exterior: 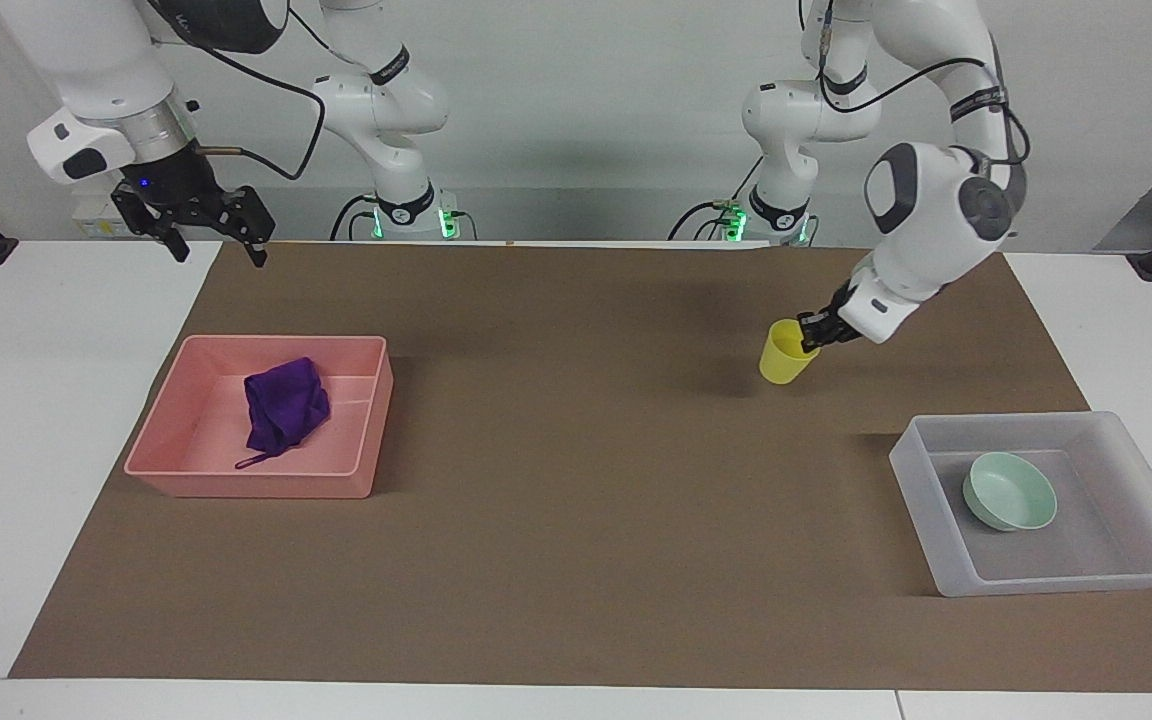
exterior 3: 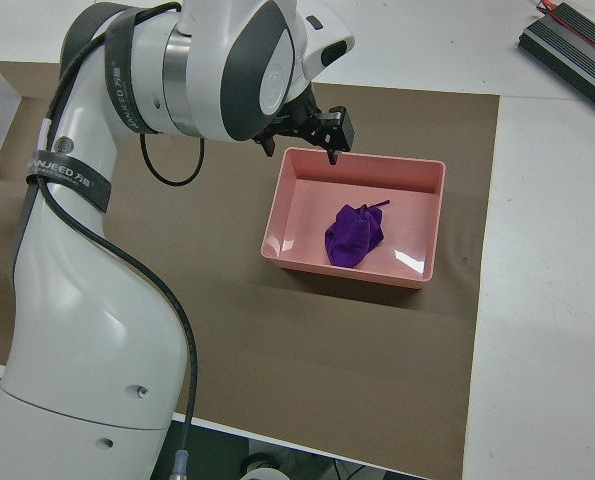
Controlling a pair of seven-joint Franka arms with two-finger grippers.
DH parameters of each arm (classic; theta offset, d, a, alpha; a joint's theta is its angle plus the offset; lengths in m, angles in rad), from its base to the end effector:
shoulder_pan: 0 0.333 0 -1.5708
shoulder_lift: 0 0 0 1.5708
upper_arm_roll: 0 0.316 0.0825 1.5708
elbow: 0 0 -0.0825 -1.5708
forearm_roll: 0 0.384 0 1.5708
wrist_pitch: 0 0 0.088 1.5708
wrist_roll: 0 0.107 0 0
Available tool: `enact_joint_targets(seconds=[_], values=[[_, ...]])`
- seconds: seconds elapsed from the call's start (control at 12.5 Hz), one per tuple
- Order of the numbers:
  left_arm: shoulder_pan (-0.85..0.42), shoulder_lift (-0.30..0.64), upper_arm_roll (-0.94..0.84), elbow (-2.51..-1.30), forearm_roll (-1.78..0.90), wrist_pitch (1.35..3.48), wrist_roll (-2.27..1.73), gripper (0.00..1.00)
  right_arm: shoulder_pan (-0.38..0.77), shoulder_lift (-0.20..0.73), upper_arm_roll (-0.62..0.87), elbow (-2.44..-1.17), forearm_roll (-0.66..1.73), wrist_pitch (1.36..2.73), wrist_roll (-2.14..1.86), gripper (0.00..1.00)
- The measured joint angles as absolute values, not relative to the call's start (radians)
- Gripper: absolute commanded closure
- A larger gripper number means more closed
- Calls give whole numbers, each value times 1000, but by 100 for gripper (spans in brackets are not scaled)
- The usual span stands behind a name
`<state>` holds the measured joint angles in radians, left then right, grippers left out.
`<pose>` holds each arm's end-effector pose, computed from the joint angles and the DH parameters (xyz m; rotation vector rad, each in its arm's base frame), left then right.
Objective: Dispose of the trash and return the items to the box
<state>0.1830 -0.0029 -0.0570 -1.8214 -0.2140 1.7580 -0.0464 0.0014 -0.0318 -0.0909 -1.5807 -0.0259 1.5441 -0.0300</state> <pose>0.5539 0.0511 0.5249 2.9121 0.3198 -0.0763 0.5395 -0.0521 0.6349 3.1175 -0.0937 -0.0098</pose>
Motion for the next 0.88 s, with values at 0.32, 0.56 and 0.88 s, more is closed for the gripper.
enact_joint_targets(seconds=[0.32,0.56,0.88], values=[[305,184,-55,-1592,-156,1759,42,100,2,-32,-90,-1583,-26,1544,-30,0],[315,352,-56,-1493,-98,1829,45,100,2,-32,-90,-1589,-25,1544,-30,0],[325,479,-55,-1465,-95,1920,45,100,2,-32,-90,-1594,-25,1544,-30,0]])
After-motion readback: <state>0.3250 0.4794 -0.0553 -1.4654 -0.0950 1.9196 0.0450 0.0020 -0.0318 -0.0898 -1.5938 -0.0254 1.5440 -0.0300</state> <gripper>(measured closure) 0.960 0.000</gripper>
